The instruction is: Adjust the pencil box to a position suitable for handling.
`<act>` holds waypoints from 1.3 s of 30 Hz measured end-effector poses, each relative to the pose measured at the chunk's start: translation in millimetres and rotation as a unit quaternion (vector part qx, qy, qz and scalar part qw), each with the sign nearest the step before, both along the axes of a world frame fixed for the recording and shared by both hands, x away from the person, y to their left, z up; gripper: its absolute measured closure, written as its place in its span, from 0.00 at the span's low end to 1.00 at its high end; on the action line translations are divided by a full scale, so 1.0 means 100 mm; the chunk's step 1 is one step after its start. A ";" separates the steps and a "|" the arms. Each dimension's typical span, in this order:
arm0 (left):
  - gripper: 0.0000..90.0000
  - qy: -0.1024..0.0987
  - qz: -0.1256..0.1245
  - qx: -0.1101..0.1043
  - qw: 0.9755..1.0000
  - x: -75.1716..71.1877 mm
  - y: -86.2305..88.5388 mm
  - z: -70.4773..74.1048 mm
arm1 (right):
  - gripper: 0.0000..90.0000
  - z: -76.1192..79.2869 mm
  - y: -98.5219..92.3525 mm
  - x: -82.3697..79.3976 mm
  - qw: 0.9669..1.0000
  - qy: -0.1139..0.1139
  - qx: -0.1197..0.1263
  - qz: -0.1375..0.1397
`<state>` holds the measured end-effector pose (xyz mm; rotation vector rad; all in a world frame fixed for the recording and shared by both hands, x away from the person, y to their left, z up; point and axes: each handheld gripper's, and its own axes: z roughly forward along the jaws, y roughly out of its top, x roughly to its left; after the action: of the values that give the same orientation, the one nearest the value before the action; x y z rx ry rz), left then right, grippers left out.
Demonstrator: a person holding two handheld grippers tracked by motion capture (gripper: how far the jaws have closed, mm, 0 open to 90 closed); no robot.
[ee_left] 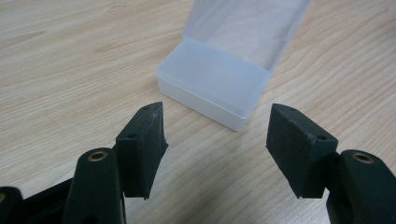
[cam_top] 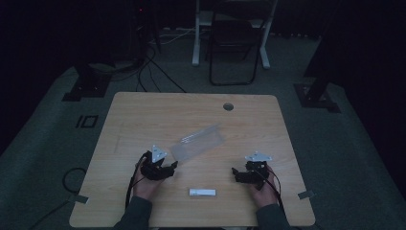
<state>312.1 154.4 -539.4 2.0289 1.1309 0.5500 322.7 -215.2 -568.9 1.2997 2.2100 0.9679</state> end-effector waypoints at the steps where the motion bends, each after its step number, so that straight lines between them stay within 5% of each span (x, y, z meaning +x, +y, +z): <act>1: 0.41 0.000 0.000 0.000 1.000 0.00 0.00 0.00 | 0.14 0.00 0.00 0.00 1.000 0.000 0.000 0.000; 16: 0.51 -0.009 -0.034 -0.001 0.999 0.02 -0.05 0.17 | 0.14 0.00 0.00 0.00 1.000 0.000 0.000 0.000; 30: 0.57 -0.031 -0.072 0.009 0.997 0.35 -0.16 0.33 | 0.14 0.00 0.00 0.00 1.000 0.000 0.000 0.000; 39: 0.57 -0.033 -0.069 0.015 0.997 0.55 -0.22 0.34 | 0.14 0.00 0.00 0.00 1.000 0.000 0.000 0.000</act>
<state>367.2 132.9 -505.3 2.0794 0.9413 0.5631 322.7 -215.2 -568.8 1.2994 2.2103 0.9675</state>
